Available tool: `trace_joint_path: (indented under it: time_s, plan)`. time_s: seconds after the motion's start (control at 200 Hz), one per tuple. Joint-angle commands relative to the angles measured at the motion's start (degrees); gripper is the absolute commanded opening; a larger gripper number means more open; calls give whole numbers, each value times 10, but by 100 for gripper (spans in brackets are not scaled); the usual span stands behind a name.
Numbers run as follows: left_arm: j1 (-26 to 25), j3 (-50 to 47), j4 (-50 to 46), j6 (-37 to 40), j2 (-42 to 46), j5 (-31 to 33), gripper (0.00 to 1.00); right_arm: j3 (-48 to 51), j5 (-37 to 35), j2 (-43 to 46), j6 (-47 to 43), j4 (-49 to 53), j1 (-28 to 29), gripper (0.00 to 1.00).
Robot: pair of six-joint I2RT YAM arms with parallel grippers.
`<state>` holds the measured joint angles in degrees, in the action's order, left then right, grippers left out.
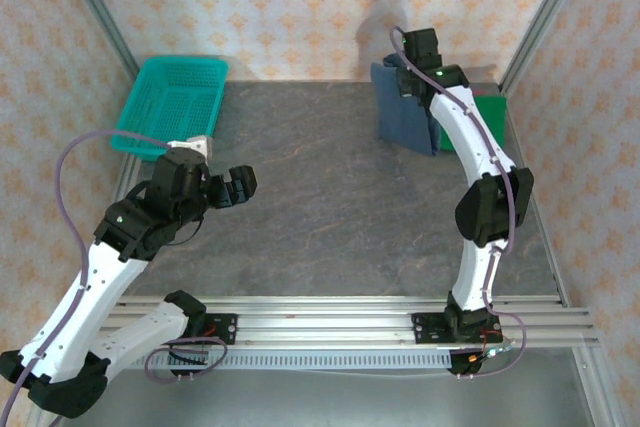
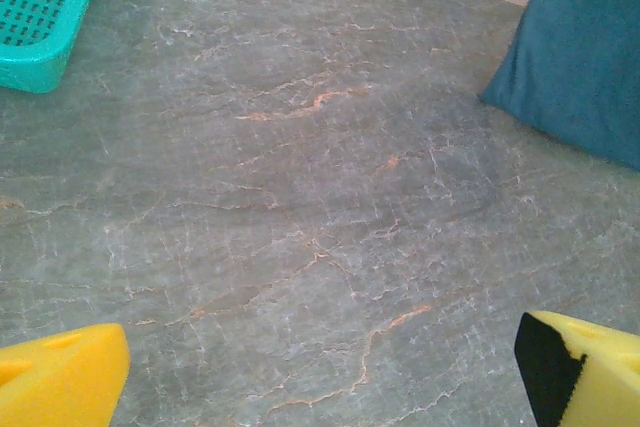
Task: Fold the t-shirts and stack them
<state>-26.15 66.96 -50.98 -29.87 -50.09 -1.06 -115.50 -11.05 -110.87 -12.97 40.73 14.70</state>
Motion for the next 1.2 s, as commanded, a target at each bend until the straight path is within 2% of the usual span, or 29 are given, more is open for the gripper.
trace_joint_path:
  time_s: [0.0, 0.766, 1.191]
  plan:
    - [1, -5, -3, 11, 7, 22, 100, -38, -14, 1, -9, 11, -12, 0]
    - [1, -11, -20, 22, 10, 41, 100, -11, 19, 35, -16, 20, -90, 0]
    - [3, 2, -72, 49, 18, 69, 100, -29, 53, -24, -21, 5, -174, 0]
